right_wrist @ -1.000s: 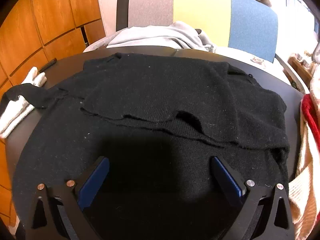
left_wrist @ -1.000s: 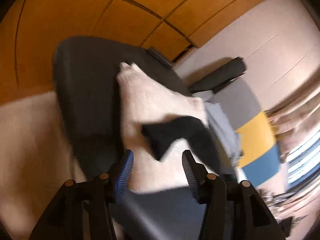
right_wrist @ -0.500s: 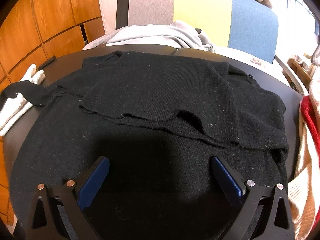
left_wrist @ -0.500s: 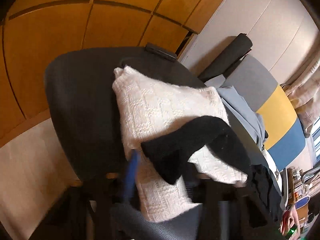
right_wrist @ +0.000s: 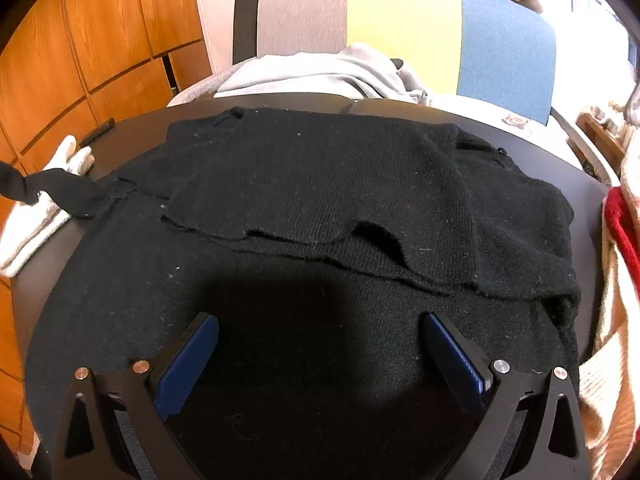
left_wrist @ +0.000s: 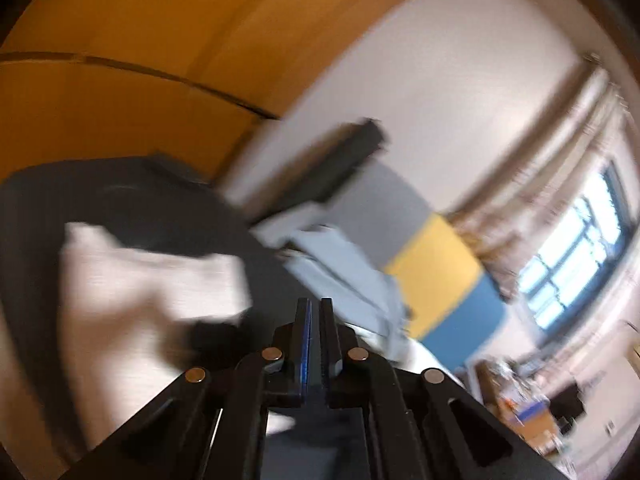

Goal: Fold clothes

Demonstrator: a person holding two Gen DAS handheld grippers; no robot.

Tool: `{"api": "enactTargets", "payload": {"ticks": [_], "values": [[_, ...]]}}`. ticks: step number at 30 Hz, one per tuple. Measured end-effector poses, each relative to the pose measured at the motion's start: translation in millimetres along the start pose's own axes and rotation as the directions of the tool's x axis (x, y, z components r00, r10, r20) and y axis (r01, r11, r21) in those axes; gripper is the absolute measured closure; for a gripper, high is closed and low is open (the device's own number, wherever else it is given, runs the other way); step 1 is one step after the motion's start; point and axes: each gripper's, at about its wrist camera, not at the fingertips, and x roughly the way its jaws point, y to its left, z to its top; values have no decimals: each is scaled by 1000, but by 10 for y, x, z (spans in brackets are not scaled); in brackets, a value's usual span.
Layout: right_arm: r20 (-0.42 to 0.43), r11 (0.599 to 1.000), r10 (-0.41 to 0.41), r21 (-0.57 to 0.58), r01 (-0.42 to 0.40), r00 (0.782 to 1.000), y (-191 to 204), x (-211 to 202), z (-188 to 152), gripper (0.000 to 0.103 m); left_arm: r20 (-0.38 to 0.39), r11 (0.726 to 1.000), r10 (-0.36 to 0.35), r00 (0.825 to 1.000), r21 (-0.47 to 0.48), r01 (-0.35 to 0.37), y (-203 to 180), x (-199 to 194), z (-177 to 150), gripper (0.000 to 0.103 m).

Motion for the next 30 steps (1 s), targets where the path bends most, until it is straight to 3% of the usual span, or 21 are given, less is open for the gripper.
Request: {"api": "enactTargets", "payload": {"ticks": [4, 7, 8, 9, 11, 12, 13, 14, 16, 18, 20, 23, 25, 30], "values": [[8, 1000, 19, 13, -19, 1000, -28, -19, -5, 0, -89, 981, -175, 981, 67, 181, -783, 321, -191, 103], [12, 999, 29, 20, -29, 1000, -46, -23, 1, 0, -227, 946, -284, 932, 92, 311, -1354, 617, -615, 103], [14, 999, 32, 22, -33, 999, -50, -25, 1, 0, -275, 936, -298, 914, 102, 336, -1496, 701, -781, 103], [16, 999, 37, 25, -37, 999, -55, -29, -1, 0, -305, 935, -281, 910, 126, 331, -1588, 731, -949, 100], [22, 998, 50, 35, -51, 998, -72, -41, -6, 0, -353, 939, -214, 911, 183, 292, -1687, 768, -1294, 92], [25, 997, 58, 41, -59, 998, -85, -46, -5, 0, -369, 945, -181, 912, 190, 265, -1625, 787, -1417, 84], [29, 997, 66, 47, -68, 997, -98, -51, -5, 0, -377, 953, -156, 913, 185, 239, -1537, 791, -1501, 83], [32, 996, 73, 52, -75, 997, -108, -55, -3, 0, -360, 963, -106, 927, 195, 186, -1388, 754, -1538, 82], [35, 995, 80, 58, -82, 996, -118, -56, 1, 0, -294, 972, 19, 956, 230, 51, -1030, 628, -1537, 63], [34, 995, 79, 57, -80, 996, -106, -52, 3, 0, -208, 964, 153, 966, 248, -99, -618, 395, -1429, 51], [30, 996, 72, 51, -74, 997, -100, -46, 6, 0, -119, 933, 302, 946, 243, -267, -189, 142, -1284, 49], [22, 998, 55, 38, -55, 998, -70, -33, 14, 0, -55, 883, 450, 891, 178, -435, 415, -169, -1075, 49], [18, 998, 47, 32, -48, 999, -61, -27, 14, 0, -58, 869, 482, 874, 159, -469, 653, -255, -991, 48], [7, 1000, 25, 14, -25, 1000, -29, -9, 16, 0, -112, 888, 454, 884, 145, -437, 855, -222, -931, 46]]}}
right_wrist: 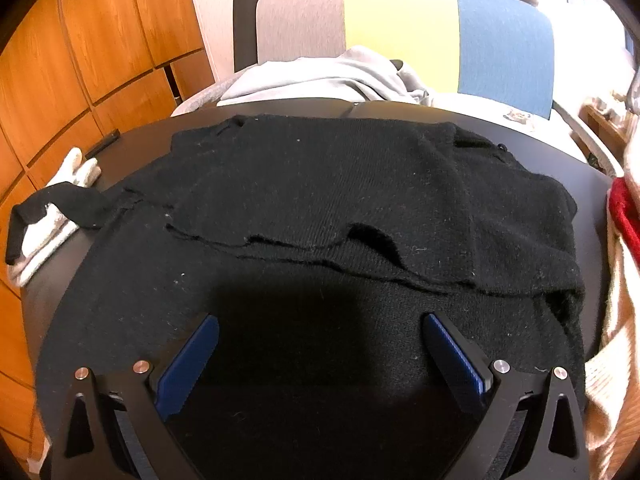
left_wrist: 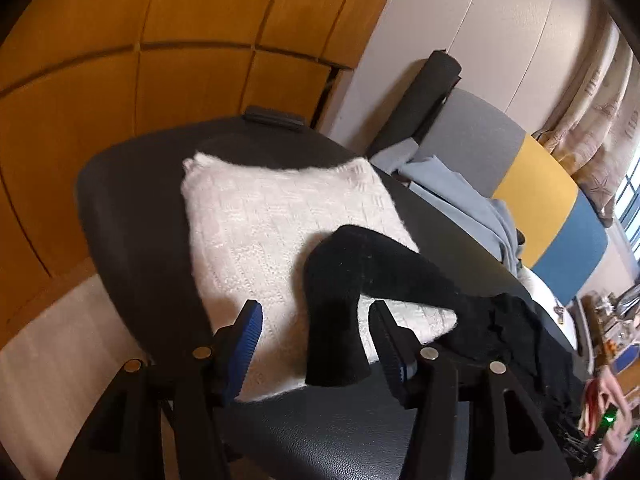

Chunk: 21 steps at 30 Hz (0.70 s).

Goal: Fold clothes

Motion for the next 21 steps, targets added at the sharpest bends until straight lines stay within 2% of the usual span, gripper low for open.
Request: {"api": "enactTargets", "payload": {"ticks": [2, 5, 6, 7, 8, 9, 12, 14, 16, 17, 19, 21], "values": [[-6, 1000, -13, -10, 13, 1000, 19, 9, 2, 0, -15, 999, -10, 1000, 37, 11, -43, 107, 31, 46], [-13, 999, -30, -24, 30, 999, 40, 23, 5, 0, -54, 997, 41, 998, 72, -38, -104, 318, 78, 46], [-15, 999, -33, -26, 33, 999, 43, 24, 5, 0, -68, 996, 63, 996, 74, -58, -83, 358, 93, 51], [-16, 999, -36, -29, 35, 999, 45, 24, 4, 0, -73, 996, 71, 995, 67, -66, -64, 364, 100, 65], [-16, 999, -37, -30, 37, 999, 47, 24, 4, 0, -72, 996, 69, 995, 60, -65, -60, 363, 103, 74], [-16, 999, -37, -31, 37, 999, 47, 24, 6, 0, -71, 997, 67, 995, 52, -64, -56, 362, 106, 94], [-16, 999, -37, -31, 37, 999, 48, 24, 6, 0, -60, 999, -53, 997, 6, 54, -83, 265, 173, 96], [-17, 999, -37, -32, 36, 999, 48, 23, 4, 0, -45, 987, -160, 986, -13, 159, -191, 145, 241, 96], [-16, 999, -34, -30, 34, 999, 43, 22, 2, 0, -26, 965, -260, 965, -1, 260, -398, 15, 332, 96], [-15, 999, -32, -29, 32, 999, 41, 22, 1, 0, -18, 948, -317, 948, 0, 317, -528, -51, 374, 96], [-13, 999, -28, -26, 28, 1000, 36, 17, -2, 0, -3, 904, -428, 904, 4, 428, -787, -183, 458, 96], [-10, 999, -23, -22, 23, 1000, 25, 10, -8, 0, -13, 843, -537, 844, 23, 537, -1163, -269, 519, 96]]}}
